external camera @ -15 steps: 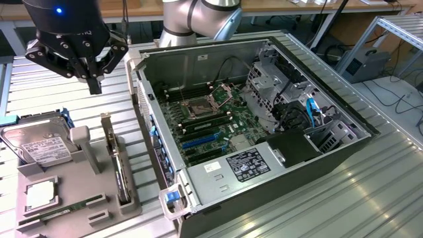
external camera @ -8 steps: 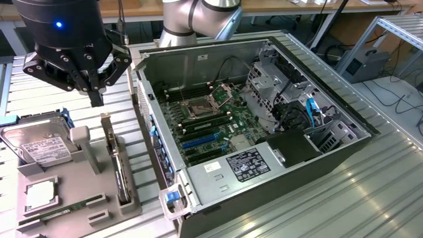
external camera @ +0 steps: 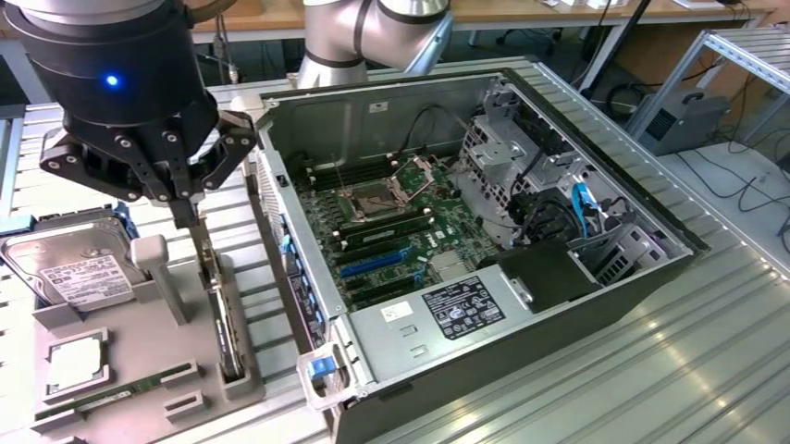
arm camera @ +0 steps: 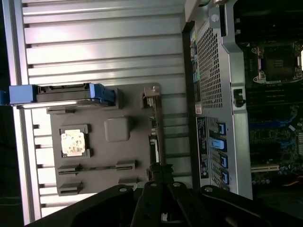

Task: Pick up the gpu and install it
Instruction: 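Reach for the gpu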

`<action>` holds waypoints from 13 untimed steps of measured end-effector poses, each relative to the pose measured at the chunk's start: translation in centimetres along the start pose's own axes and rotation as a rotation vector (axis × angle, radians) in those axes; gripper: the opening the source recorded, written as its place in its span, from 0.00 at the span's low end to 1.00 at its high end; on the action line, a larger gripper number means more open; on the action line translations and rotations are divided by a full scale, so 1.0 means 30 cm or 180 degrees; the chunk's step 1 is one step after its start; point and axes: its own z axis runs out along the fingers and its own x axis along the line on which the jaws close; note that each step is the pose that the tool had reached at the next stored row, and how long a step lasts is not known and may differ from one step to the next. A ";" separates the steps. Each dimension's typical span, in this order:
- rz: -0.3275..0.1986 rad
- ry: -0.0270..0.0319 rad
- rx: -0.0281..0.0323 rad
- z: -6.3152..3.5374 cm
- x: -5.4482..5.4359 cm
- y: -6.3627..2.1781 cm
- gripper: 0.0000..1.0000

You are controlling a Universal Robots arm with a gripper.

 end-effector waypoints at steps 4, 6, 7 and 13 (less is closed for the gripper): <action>0.0000 0.0000 0.0000 -0.001 -0.002 -0.026 0.11; 0.0000 0.0000 0.0000 -0.001 -0.002 -0.029 0.11; 0.0001 0.0000 0.0000 -0.001 -0.002 -0.029 0.11; 0.0000 0.0000 0.0000 -0.002 -0.002 -0.044 0.11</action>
